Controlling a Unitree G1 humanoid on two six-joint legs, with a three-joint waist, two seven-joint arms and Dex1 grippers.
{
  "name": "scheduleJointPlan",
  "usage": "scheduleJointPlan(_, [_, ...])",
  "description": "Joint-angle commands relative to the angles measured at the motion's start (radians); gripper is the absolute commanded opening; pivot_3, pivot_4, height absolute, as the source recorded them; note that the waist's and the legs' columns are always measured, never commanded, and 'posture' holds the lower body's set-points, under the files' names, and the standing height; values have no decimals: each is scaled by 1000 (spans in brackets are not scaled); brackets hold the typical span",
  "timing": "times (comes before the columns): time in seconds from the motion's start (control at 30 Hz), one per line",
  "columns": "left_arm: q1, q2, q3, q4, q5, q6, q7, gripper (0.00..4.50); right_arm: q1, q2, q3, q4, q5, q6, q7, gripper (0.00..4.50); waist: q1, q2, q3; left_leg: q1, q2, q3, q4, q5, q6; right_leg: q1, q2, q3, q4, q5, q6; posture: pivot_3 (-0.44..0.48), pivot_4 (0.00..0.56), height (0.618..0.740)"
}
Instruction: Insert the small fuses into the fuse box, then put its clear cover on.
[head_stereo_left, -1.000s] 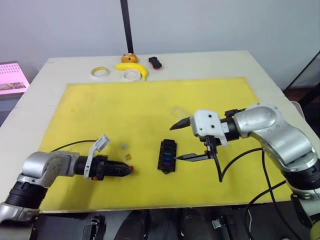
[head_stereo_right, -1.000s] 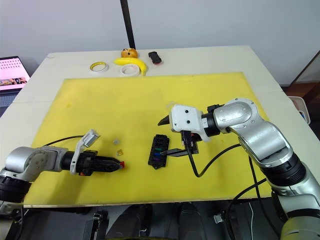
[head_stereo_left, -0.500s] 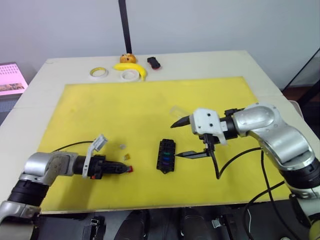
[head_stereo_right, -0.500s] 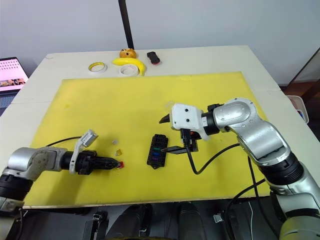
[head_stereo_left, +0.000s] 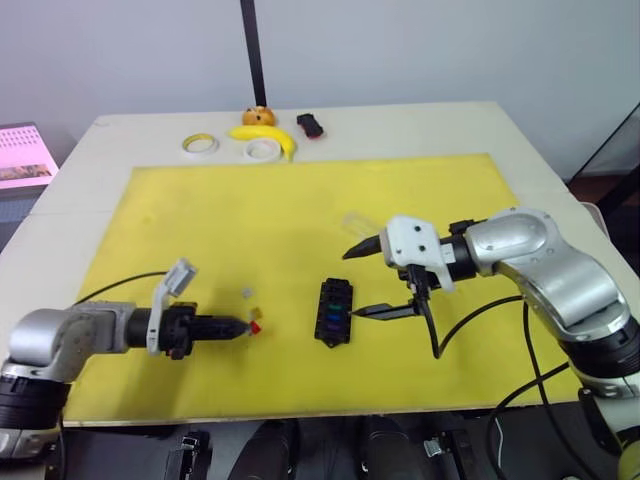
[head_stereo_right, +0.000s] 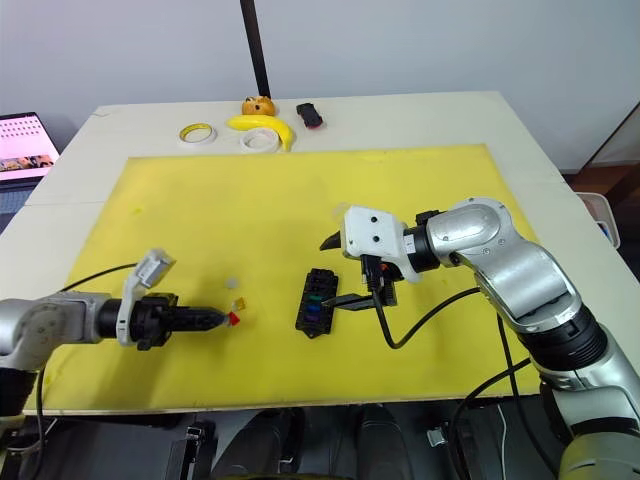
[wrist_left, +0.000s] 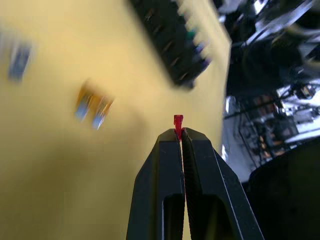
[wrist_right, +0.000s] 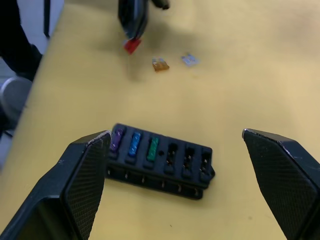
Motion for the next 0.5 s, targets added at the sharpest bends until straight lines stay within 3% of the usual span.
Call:
scheduleJointPlan(0.03, [-35, -19, 97, -109, -112, 38, 71, 75, -31, 12, -43, -23, 49, 37, -9, 4500, 0, 0, 0, 0, 0, 0, 0, 0, 0, 0, 0, 0, 0, 0, 0, 0, 150, 740])
scheduleJointPlan(0.23, [-134, -37, 130, -207, -201, 25, 153, 75, -148, 95, -98, 12, 260, 317, -48, 4500, -5, 0, 0, 0, 0, 0, 0, 0, 0, 0, 1, 0, 1, 0, 0, 0, 150, 740])
scheduleJointPlan(0.43, [-241, -55, 93, -238, -215, -25, 181, 75, -219, 156, -127, 55, 367, 449, -98, 4500, 0, 0, 0, 0, 0, 0, 0, 0, 0, 0, 0, 0, 0, 0, 0, 0, 150, 740])
scheduleJointPlan(0.5, [-247, -67, 83, -238, -210, -40, 188, 0, -228, 170, -129, 62, 386, 472, -118, 3907, -1, 0, 0, 0, -1, 0, 0, 0, 0, 0, 0, 0, 0, 0, 0, 0, 150, 740])
